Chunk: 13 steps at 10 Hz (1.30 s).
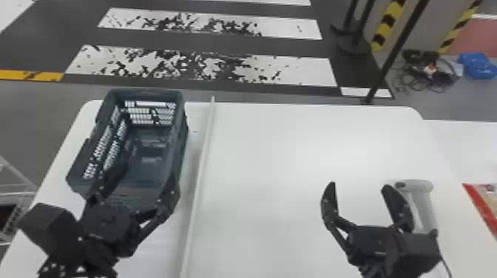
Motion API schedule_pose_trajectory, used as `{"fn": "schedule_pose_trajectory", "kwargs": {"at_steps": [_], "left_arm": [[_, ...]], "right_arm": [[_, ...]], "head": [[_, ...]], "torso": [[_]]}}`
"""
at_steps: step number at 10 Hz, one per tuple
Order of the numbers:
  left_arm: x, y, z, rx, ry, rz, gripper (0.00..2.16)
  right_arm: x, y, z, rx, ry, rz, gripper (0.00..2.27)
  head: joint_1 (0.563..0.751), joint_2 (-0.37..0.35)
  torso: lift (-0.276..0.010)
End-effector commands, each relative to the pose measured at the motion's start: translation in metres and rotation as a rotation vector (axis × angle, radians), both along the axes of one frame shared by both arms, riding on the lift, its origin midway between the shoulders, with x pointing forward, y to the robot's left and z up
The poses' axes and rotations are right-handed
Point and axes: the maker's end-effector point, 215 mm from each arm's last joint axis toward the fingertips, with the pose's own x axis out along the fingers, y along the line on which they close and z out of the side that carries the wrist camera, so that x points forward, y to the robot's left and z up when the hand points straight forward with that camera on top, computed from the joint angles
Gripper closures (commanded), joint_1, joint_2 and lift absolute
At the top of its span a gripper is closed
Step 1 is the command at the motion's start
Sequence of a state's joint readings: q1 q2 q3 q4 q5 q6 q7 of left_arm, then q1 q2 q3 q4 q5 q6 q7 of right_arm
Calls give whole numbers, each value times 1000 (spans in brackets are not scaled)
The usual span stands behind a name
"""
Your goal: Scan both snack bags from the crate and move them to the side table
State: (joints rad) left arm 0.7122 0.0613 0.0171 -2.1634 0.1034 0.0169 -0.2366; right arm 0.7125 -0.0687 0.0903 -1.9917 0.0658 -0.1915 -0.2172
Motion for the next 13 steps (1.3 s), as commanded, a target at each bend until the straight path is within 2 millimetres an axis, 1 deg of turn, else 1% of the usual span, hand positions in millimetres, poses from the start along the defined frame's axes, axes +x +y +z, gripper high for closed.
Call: {"fn": "schedule_pose_trajectory", "kwargs": {"at_steps": [1, 4, 7, 10, 13], "left_arm": [[-6, 2, -5, 5, 21, 7, 137], [-11, 6, -3, 10, 24, 15, 137], [-16, 6, 9, 6, 10, 19, 137], [-27, 8, 11, 23, 17, 26, 137], [-29, 8, 15, 21, 8, 30, 137]], "right_arm": [[-1, -1, 5, 1, -7, -3, 33], [-8, 5, 6, 3, -3, 10, 33], [-14, 5, 9, -1, 0, 10, 36], [-10, 12, 11, 8, -9, 14, 36], [-8, 15, 14, 11, -16, 18, 39]], "head": [[695, -60], [695, -51], [695, -48], [695, -41], [695, -27]], "torso": [[-75], [-75], [-75], [-75], [-75]]}}
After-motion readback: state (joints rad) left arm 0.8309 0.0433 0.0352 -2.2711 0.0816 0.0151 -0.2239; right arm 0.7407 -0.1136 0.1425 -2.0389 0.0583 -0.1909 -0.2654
